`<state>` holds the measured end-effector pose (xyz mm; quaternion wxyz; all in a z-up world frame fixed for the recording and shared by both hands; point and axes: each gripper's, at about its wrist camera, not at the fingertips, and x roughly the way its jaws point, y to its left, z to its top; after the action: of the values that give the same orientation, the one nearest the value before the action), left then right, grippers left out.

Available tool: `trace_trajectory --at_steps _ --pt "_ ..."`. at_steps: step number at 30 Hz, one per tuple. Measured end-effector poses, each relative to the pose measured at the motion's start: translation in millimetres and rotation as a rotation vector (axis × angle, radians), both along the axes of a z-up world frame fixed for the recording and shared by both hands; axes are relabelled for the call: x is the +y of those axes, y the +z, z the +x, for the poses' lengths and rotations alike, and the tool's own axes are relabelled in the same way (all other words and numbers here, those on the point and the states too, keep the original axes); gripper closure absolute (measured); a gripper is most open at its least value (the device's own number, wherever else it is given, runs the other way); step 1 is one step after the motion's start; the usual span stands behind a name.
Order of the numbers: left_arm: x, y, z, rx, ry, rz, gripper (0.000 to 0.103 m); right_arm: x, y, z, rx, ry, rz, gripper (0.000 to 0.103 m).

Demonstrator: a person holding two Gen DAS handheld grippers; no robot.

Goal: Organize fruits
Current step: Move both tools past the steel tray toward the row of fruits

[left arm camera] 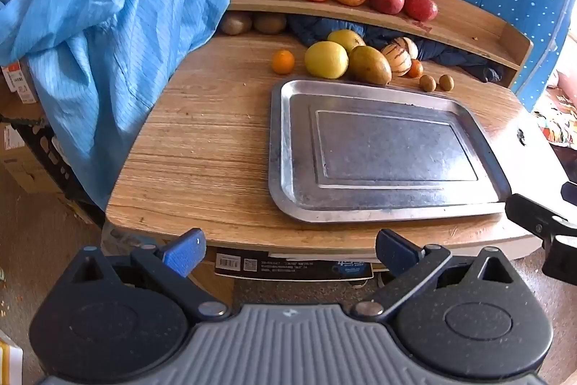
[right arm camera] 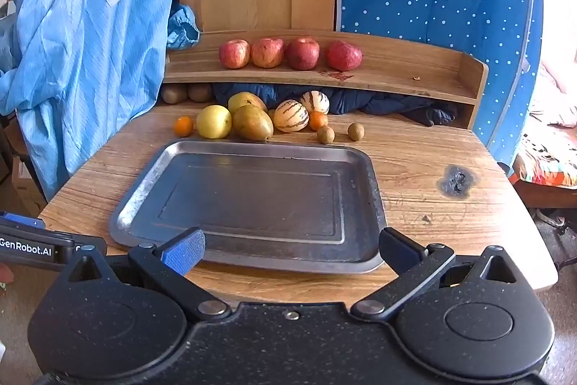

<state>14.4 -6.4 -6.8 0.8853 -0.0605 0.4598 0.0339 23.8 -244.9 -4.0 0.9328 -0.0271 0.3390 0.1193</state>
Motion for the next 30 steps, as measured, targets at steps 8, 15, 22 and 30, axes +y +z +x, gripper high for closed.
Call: trace_trajectory --at_steps 8,15,22,30 --pt "-9 -9 40 0.02 0.095 0.0 0.001 -14 -7 50 0.025 0.084 -0.023 0.001" --pt "-9 -11 83 0.033 0.215 -0.028 0.001 -27 -10 100 0.024 0.174 -0.024 0.001" --pt "-1 -9 105 0.063 0.284 -0.021 0.001 -28 -18 122 0.053 0.253 -0.005 0.001" --pt "19 -12 143 0.088 0.236 0.054 0.001 -6 -20 136 0.043 0.303 -0.018 0.001"
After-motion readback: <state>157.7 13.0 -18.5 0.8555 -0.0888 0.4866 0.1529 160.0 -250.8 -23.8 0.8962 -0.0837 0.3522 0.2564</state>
